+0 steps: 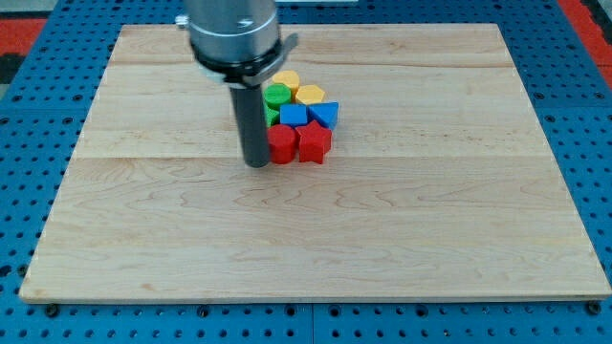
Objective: Push the group of blocks a bit up
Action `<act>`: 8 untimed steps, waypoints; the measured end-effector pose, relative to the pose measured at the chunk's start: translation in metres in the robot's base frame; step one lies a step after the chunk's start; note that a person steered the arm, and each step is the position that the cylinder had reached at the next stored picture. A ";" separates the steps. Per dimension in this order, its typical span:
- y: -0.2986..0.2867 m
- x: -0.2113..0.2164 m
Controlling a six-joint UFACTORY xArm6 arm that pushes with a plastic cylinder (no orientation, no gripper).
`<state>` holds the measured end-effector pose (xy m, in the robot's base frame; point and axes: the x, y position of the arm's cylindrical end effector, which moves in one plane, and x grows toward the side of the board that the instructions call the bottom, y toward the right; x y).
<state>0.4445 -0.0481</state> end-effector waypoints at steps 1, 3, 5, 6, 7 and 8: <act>0.010 -0.017; 0.021 -0.029; 0.021 -0.073; 0.021 -0.076; 0.021 -0.076; 0.046 -0.074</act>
